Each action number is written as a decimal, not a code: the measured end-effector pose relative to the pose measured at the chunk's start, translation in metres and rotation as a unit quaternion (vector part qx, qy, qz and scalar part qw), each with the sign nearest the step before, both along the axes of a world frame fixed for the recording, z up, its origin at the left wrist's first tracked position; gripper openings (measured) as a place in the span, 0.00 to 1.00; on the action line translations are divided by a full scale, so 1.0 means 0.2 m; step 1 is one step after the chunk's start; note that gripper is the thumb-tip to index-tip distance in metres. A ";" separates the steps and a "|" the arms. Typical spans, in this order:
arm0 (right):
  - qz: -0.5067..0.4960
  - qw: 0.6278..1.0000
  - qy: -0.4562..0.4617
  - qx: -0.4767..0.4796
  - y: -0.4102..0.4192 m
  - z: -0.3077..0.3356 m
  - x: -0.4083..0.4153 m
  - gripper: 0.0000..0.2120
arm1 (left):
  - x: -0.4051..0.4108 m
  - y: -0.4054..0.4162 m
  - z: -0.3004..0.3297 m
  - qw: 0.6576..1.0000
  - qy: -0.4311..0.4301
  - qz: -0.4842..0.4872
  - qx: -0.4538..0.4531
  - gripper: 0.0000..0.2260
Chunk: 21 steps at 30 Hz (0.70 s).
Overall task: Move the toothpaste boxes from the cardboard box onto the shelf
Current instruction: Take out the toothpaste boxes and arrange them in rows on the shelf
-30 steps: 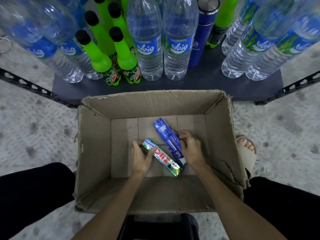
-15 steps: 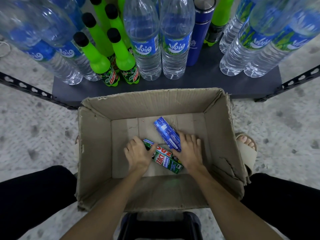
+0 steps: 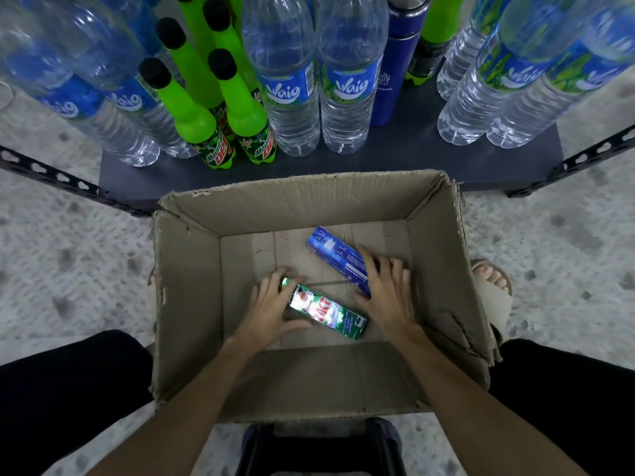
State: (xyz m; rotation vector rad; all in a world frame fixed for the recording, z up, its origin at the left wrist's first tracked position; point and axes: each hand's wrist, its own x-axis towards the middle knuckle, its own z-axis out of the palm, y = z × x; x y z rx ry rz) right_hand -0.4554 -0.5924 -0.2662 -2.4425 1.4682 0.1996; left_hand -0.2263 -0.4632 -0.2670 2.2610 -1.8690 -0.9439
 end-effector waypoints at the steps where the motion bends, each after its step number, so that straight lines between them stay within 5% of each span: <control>1: 0.009 1.000 0.009 -0.004 0.00 -0.01 -0.01 0.46 | 0.02 0.01 -0.01 0.999 -0.020 -0.032 -0.003 0.40; 7: 0.019 0.996 -0.074 -0.036 -0.02 -0.01 -0.08 0.40 | 0.04 -0.04 -0.03 0.996 -0.035 -0.055 -0.067 0.26; 13: -0.028 0.988 -0.152 -0.004 -0.04 0.08 -0.09 0.29 | 0.06 -0.05 0.02 0.991 0.107 -0.014 -0.075 0.21; 21: -0.022 0.982 -0.185 -0.005 -0.03 0.33 -0.11 0.27 | 0.10 -0.05 0.30 0.983 0.111 0.033 -0.141 0.22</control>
